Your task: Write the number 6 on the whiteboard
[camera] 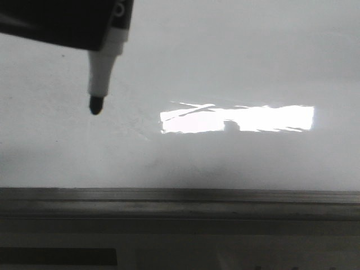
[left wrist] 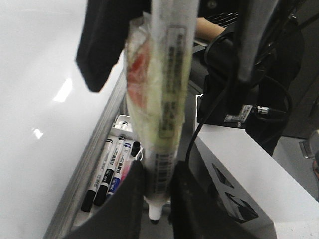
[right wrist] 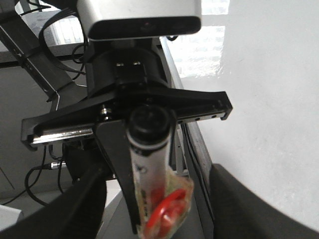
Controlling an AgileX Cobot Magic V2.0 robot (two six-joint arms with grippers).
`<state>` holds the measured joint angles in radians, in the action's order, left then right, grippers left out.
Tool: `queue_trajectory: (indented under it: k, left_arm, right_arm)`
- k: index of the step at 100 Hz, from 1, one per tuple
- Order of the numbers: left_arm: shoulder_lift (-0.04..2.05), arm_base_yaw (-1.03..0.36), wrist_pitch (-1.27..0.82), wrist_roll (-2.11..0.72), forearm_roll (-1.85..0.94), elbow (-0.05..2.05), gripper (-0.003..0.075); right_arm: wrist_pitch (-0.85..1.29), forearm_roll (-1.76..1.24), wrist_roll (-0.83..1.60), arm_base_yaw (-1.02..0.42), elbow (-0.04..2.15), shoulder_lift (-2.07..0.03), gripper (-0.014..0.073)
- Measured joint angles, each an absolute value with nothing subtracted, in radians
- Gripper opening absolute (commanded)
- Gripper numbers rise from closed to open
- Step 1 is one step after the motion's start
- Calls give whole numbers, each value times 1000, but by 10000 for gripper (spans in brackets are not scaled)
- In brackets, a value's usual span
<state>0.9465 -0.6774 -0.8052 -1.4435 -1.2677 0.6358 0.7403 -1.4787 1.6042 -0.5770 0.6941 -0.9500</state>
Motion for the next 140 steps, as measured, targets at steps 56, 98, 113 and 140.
queue_trajectory:
  k: [56, 98, 113, 140]
  left_arm:
    - [946, -677, -842, -1450, -1268, 636, -20]
    - [929, -677, -757, -1413, -1270, 636, 386]
    - [847, -677, -639, -1341, -1254, 621, 389]
    - [582, -677, -238, -1277, -1350, 425, 270]
  right_arm:
    - [742, -1535, 1680, -646, 694, -1047, -42]
    - [605, -1496, 1680, -647, 694, -997, -40]
    - [440, -1469, 1682, -647, 656, -866, -40]
    - [213, -1467, 1684, -647, 461, -603, -40]
